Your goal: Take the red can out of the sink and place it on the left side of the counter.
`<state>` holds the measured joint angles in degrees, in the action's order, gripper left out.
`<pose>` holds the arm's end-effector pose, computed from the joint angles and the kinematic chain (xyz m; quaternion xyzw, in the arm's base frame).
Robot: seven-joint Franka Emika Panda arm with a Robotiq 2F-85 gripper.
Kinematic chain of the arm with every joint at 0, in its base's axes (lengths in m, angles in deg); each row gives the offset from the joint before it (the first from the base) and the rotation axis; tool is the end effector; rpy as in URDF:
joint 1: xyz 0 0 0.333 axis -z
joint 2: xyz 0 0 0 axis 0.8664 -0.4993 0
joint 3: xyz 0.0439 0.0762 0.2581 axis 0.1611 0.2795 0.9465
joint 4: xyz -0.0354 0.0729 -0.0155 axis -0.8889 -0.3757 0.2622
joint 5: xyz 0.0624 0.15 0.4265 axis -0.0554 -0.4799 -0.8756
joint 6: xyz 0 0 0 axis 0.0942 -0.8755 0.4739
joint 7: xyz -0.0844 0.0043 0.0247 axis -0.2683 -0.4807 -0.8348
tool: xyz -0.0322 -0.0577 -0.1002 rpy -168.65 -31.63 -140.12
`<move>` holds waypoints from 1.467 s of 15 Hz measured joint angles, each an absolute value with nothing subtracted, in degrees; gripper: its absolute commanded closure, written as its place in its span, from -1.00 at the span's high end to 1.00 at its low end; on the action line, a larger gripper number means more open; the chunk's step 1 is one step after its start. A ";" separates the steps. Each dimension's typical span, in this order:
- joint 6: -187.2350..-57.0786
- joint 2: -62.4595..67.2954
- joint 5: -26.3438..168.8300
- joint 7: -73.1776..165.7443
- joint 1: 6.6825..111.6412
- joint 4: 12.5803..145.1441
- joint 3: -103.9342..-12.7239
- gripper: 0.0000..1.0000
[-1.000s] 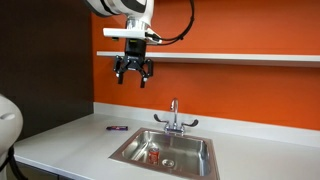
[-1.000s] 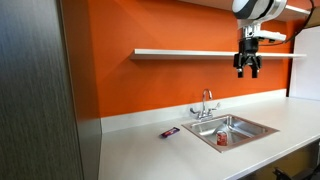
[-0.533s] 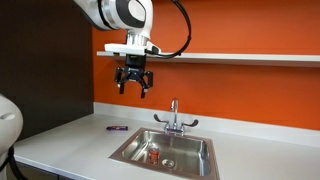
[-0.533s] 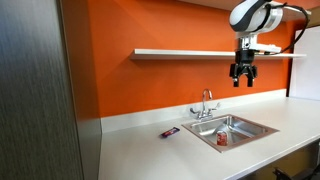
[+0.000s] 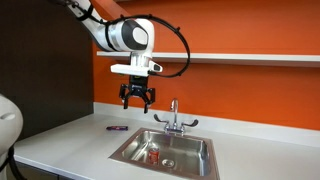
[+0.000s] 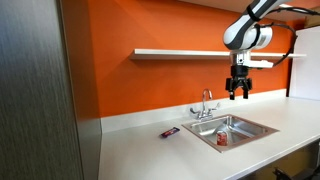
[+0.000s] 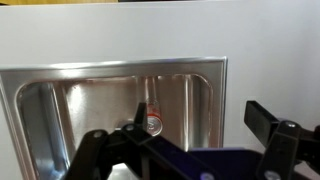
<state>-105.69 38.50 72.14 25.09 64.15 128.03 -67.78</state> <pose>0.4683 -0.1444 0.3197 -0.9991 -0.0168 0.0327 0.0205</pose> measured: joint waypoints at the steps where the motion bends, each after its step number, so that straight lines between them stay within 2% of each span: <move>1: -106.93 37.18 72.14 25.09 64.15 128.19 -67.78 1.00; 11: -117.44 22.26 71.77 24.58 64.73 126.49 -67.78 1.00; 22: -118.71 8.36 66.67 20.60 67.31 117.69 -67.01 1.00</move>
